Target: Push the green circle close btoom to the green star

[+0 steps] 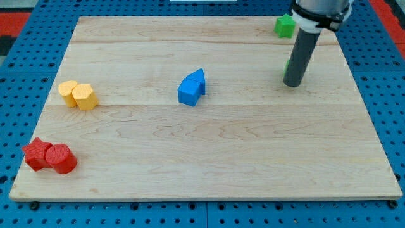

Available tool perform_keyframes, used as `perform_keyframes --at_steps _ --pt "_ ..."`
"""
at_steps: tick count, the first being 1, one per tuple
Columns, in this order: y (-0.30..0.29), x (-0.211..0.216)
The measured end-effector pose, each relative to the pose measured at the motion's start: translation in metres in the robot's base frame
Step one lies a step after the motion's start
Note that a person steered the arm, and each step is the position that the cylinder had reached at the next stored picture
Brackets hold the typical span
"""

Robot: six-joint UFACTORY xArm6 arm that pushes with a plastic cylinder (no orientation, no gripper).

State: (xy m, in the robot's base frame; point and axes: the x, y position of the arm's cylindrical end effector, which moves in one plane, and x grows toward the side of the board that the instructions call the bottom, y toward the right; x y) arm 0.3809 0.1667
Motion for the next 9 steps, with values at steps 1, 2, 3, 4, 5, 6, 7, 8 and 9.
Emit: perform_keyframes --at_steps 1,2,3,4,5,6,7,8,9 --pt "0.000 -0.036" --pt "0.000 -0.033" --pt "0.004 -0.022" --pt "0.007 -0.030" --pt "0.008 -0.053" --pt "0.008 -0.076" --pt "0.008 -0.084" --pt "0.018 -0.081" --pt "0.054 -0.065"
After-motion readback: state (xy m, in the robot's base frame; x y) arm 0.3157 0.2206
